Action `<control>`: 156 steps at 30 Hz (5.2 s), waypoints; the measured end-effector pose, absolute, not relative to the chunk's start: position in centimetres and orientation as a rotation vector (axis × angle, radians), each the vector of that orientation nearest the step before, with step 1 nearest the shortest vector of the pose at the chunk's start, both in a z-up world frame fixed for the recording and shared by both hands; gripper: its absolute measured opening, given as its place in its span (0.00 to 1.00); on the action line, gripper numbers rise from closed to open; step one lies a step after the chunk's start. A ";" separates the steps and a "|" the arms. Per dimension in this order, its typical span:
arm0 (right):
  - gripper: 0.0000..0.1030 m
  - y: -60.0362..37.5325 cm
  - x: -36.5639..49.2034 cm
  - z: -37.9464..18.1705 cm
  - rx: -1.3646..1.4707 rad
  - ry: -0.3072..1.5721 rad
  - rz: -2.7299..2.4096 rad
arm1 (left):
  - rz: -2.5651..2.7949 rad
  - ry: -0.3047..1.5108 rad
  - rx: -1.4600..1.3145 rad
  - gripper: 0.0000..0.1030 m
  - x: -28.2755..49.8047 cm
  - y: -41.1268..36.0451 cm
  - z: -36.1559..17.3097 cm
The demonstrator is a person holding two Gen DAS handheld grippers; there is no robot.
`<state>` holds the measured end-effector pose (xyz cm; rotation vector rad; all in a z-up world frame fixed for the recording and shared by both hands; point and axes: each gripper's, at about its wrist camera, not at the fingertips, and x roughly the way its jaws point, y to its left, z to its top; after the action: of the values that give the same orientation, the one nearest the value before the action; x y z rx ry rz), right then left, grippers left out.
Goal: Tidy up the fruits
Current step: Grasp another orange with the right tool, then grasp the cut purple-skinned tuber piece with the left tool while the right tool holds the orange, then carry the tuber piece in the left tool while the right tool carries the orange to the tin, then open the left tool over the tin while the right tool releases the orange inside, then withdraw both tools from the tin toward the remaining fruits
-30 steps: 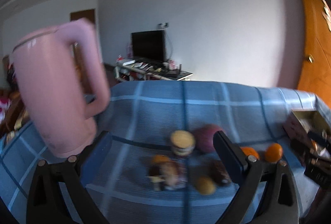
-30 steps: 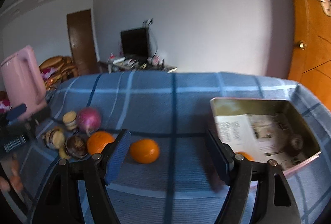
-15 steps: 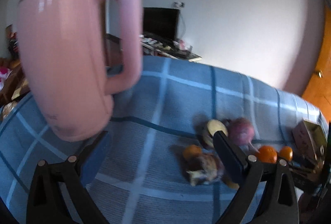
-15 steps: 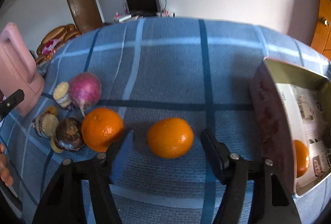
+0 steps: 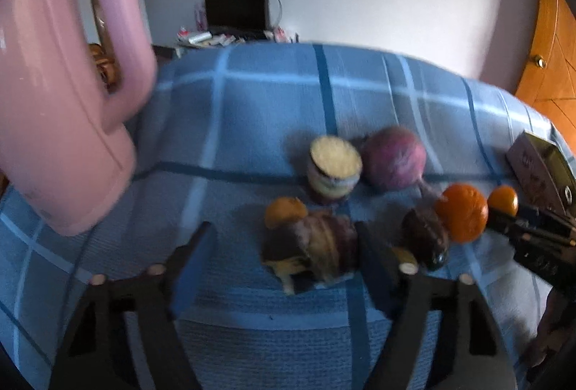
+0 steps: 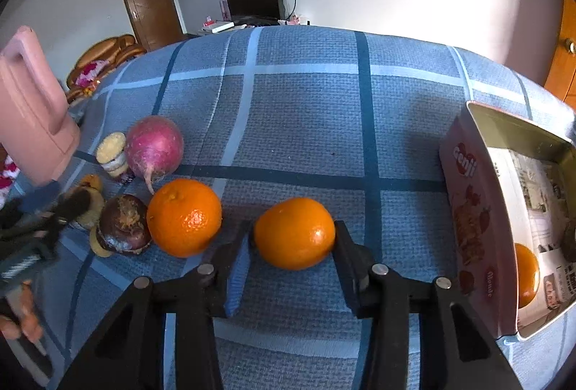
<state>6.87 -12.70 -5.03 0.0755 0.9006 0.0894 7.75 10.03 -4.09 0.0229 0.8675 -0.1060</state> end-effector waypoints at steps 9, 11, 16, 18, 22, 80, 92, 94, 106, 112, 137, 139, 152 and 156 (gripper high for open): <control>0.44 -14.4 5.3 -4.3 0.162 0.849 0.117 | -0.134 0.868 -0.080 0.43 7.8 11.3 -4.3; 0.44 -14.5 4.7 -3.9 0.160 0.823 0.121 | -0.123 0.811 -0.098 0.43 7.4 11.7 -3.6; 0.44 -14.7 3.1 -2.4 0.169 0.714 0.156 | -0.078 0.633 -0.052 0.43 5.5 11.3 -1.5; 0.44 -14.8 2.6 -1.9 0.173 0.676 0.163 | -0.067 0.582 -0.051 0.43 4.7 11.2 -0.8; 0.44 -14.7 1.6 -1.0 0.156 0.606 0.158 | -0.053 0.512 -0.106 0.43 4.2 12.6 0.4; 0.44 -26.1 -4.2 1.4 0.186 0.430 0.090 | -0.310 0.437 -0.056 0.43 -1.8 -5.1 0.7; 0.44 -34.4 -4.9 1.6 0.202 0.419 -0.105 | -0.405 0.441 0.000 0.43 -1.5 -12.2 1.2; 0.44 -35.8 -4.8 1.5 0.196 0.427 -0.144 | -0.422 0.449 0.014 0.43 -1.2 -13.6 1.2; 0.44 -41.0 -3.1 0.5 0.211 0.496 -0.228 | -0.479 0.520 0.055 0.43 0.7 -21.1 0.7; 0.44 -39.6 -0.6 -0.3 0.165 0.555 -0.149 | -0.460 0.598 0.114 0.43 1.4 -23.3 -0.1; 0.66 -38.8 -0.1 -0.6 0.218 0.592 -0.075 | -0.404 0.629 0.112 0.95 1.1 -23.5 -0.4; 0.71 -39.2 -0.6 0.0 0.233 0.548 -0.100 | -0.405 0.596 0.102 0.95 0.5 -23.2 0.1; 0.72 -39.6 -4.5 2.3 0.197 0.268 -0.234 | -0.260 0.458 0.093 1.00 -0.6 -18.1 2.1; 0.72 -38.7 -4.9 2.4 0.147 0.241 -0.257 | -0.210 0.441 0.076 1.00 -0.4 -16.2 2.1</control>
<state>-4.94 -38.67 2.36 0.1474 0.2407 -0.2571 -0.44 -16.17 2.15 0.0762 0.4411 -0.2095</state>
